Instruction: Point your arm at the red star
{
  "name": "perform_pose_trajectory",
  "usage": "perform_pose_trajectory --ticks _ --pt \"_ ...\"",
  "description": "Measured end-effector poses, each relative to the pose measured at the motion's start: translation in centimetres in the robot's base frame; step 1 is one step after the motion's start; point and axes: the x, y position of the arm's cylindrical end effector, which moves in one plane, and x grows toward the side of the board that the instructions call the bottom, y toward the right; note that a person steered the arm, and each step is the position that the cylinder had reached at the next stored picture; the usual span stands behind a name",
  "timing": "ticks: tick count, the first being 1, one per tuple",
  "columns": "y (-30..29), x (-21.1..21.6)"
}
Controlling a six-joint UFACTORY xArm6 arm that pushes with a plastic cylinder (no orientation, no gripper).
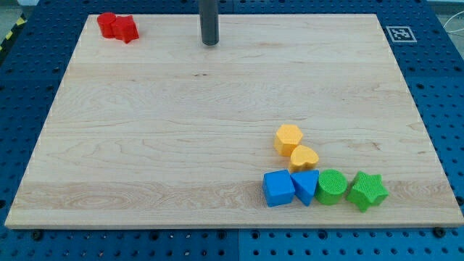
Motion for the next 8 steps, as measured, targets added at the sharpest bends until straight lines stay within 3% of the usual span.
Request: perform_pose_trajectory --ticks 3,5,8 --pt "-2.2 -0.6" --pt "-2.4 -5.8" --pt "-6.4 -7.4"
